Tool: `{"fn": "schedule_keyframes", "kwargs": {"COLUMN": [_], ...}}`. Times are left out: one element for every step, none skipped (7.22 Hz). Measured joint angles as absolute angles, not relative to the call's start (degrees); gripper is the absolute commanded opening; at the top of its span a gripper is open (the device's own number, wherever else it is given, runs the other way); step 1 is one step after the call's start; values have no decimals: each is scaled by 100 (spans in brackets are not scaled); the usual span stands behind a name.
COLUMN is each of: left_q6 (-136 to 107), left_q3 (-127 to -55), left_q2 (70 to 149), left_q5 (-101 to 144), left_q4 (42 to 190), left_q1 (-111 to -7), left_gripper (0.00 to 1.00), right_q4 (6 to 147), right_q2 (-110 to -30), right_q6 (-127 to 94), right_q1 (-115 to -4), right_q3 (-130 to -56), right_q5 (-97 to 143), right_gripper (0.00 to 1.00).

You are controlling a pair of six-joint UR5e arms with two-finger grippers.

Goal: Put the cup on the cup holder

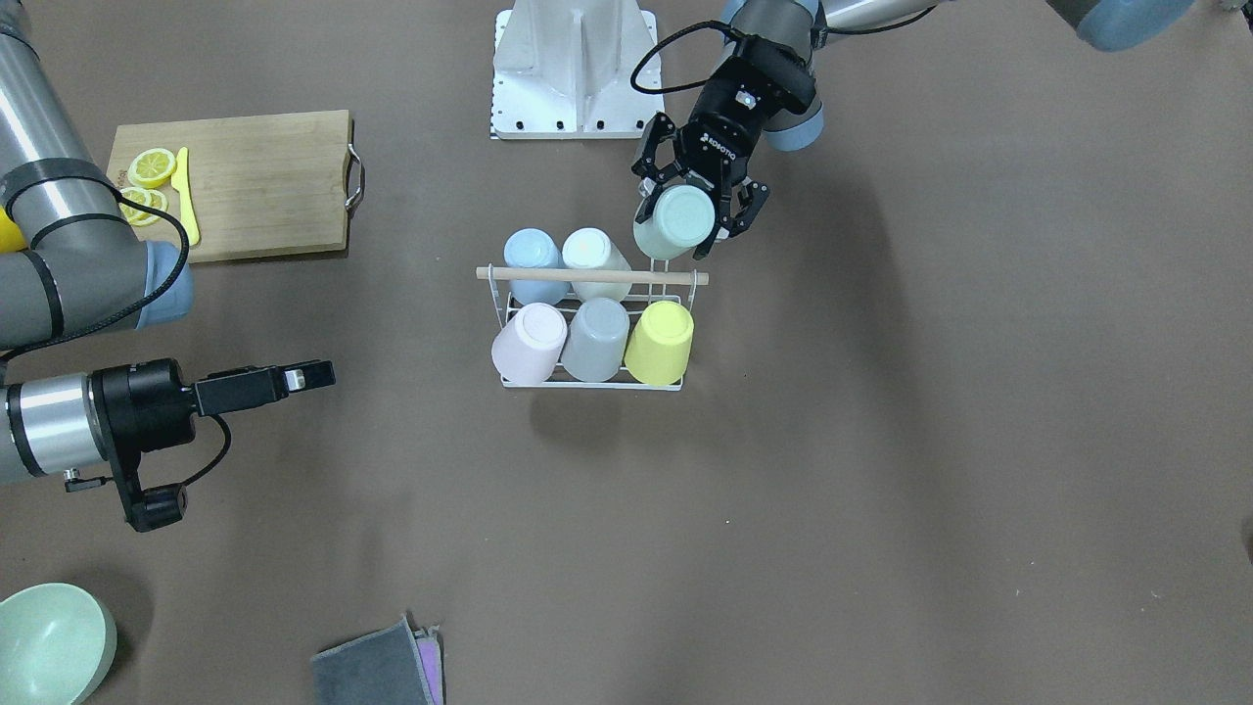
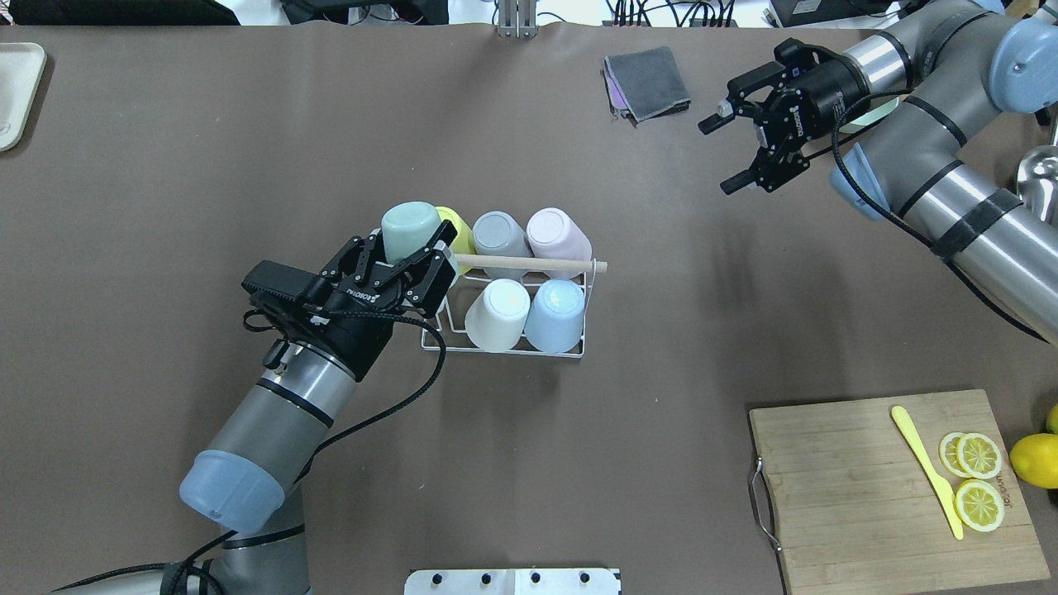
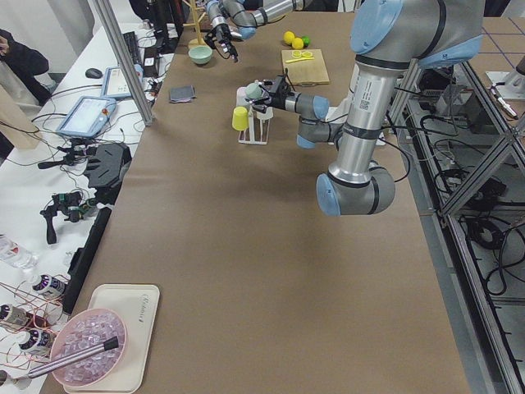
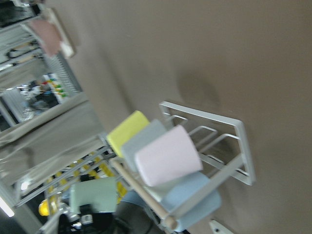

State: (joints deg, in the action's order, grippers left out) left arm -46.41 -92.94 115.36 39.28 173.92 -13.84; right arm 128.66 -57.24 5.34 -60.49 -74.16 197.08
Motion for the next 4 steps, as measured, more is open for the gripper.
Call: {"fn": "schedule_keyframes", "kwargs": {"left_q6": [-4632, -4629, -4627, -4630], "left_q3": [-9179, -9115, -9091, -9072], "left_q2": [11534, 11529, 11526, 11524], "left_q5": [3923, 3921, 3920, 3920], "left_q4": [17470, 17526, 17571, 17592], "left_q1": [-1382, -1380, -1380, -1380], "left_gripper": [0, 0, 0, 0], "right_q4": [13279, 13437, 13331, 12853], "right_q2": [-5817, -5998, -6287, -6667], "right_q6": [470, 448, 454, 473], "right_q1": [-6031, -6041, -6107, -6250], "right_q3": [-7788, -8166, -8580, -8997], "right_q5": [18782, 17840, 16843, 15948], "right_gripper": [100, 100, 100, 100]}}
